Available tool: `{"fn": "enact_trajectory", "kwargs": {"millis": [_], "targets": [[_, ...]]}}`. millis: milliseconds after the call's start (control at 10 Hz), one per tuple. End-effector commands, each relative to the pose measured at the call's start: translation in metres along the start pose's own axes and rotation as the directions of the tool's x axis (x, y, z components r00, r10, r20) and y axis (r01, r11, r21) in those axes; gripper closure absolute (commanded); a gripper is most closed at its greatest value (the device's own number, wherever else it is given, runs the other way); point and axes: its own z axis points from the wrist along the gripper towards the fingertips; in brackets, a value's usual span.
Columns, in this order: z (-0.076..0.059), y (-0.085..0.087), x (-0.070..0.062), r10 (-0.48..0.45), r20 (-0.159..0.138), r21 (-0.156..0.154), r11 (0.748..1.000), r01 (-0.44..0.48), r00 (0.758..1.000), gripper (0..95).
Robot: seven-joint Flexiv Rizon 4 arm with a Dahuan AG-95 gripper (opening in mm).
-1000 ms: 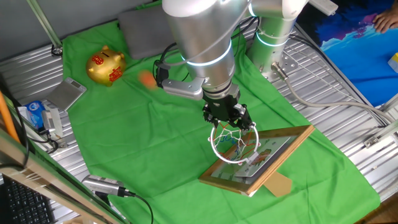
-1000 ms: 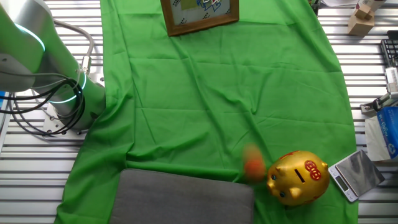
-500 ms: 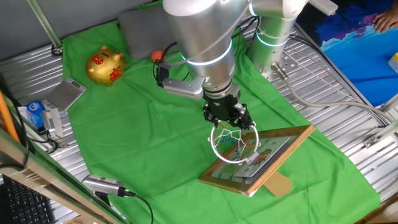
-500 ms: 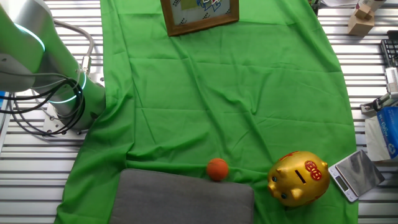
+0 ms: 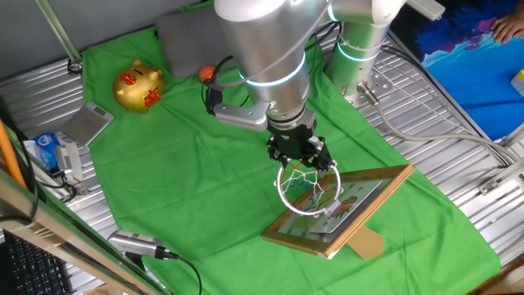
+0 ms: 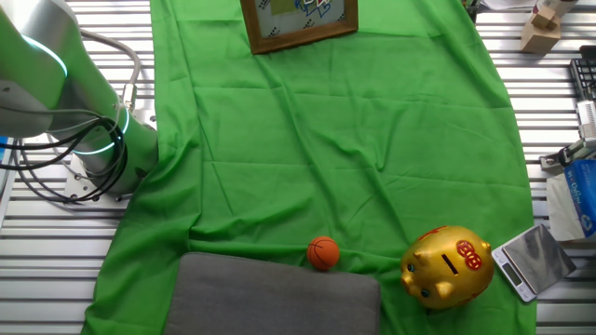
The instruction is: Grab a basketball, release it and shoot it into the basket
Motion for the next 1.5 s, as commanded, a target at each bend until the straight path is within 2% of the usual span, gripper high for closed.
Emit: {"fn": "enact_trajectory", "kwargs": {"millis": [100,500,600,700,1100,1500], "targets": [[0.000,0.000,0.000,0.000,0.000,0.000,1.000,0.000,1.000,19.0],[0.000,0.000,0.000,0.000,0.000,0.000,1.000,0.000,1.000,19.0],[-0.027,-0.007,0.022,-0.004,-0.041,0.016,1.000,0.005,0.999,19.0],[-0.028,-0.007,0.022,-0.003,-0.040,0.015,1.000,0.004,0.999,95.0],[-0.030,-0.008,0.025,-0.002,-0.040,0.015,1.000,0.003,0.999,95.0],[-0.032,-0.025,0.032,-0.037,-0.038,0.011,0.999,0.037,0.999,95.0]]}}
